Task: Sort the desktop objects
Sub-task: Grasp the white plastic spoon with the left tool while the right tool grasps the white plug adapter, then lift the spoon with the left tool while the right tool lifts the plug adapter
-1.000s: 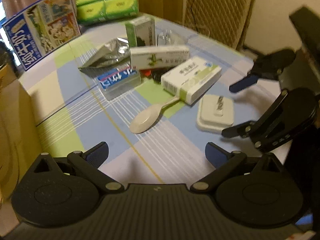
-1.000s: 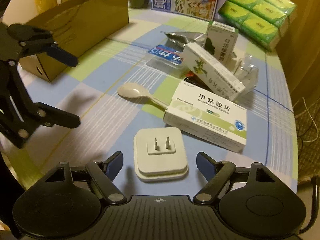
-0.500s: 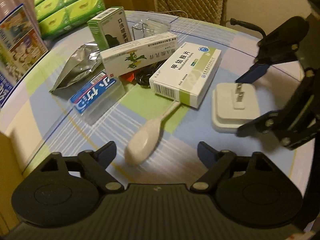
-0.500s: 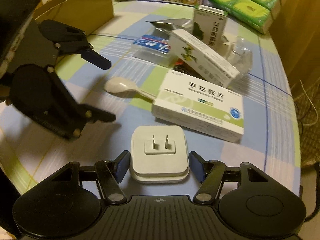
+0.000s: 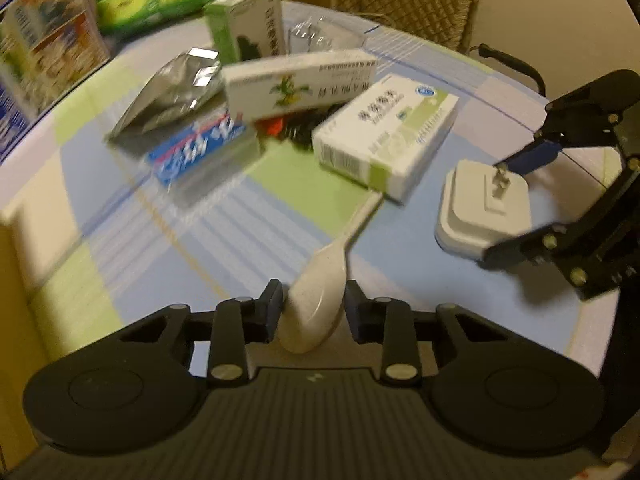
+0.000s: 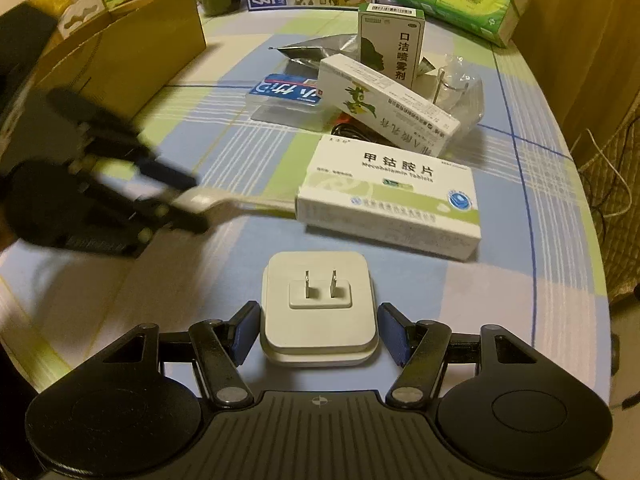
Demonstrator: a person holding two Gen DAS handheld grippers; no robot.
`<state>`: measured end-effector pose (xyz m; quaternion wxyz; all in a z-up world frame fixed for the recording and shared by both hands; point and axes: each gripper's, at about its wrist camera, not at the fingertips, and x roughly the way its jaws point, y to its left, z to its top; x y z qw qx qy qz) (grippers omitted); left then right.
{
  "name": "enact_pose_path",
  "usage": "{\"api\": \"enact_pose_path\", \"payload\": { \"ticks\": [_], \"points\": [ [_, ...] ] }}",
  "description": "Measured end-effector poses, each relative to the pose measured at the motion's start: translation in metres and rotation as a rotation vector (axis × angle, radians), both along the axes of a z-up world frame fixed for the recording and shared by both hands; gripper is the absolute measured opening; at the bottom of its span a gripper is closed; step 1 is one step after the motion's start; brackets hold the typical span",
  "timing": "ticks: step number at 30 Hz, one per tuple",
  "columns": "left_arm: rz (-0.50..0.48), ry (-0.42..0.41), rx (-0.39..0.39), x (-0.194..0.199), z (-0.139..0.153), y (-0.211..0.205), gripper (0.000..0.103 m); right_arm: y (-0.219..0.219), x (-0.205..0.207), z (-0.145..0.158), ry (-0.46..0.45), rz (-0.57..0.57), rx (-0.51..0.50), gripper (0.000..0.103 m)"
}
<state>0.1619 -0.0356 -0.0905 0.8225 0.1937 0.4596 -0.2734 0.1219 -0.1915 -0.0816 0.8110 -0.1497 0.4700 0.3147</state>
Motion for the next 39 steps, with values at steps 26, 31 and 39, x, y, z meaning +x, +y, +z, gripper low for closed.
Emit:
{"api": "enact_pose_path", "payload": {
  "ticks": [26,31,39],
  "points": [
    [0.086,0.029,-0.104,-0.053,0.001,0.002,0.031,-0.018,-0.029,0.003,-0.039,-0.168,0.078,0.061],
    [0.083,0.029,-0.08,-0.049,0.0,0.001,0.014,-0.015,-0.027,0.0,-0.047,-0.177,0.086,0.061],
    [0.108,0.033,-0.105,-0.052,0.003,0.004,0.004,-0.011,-0.03,-0.003,-0.052,-0.176,0.09,0.061]
  ]
}}
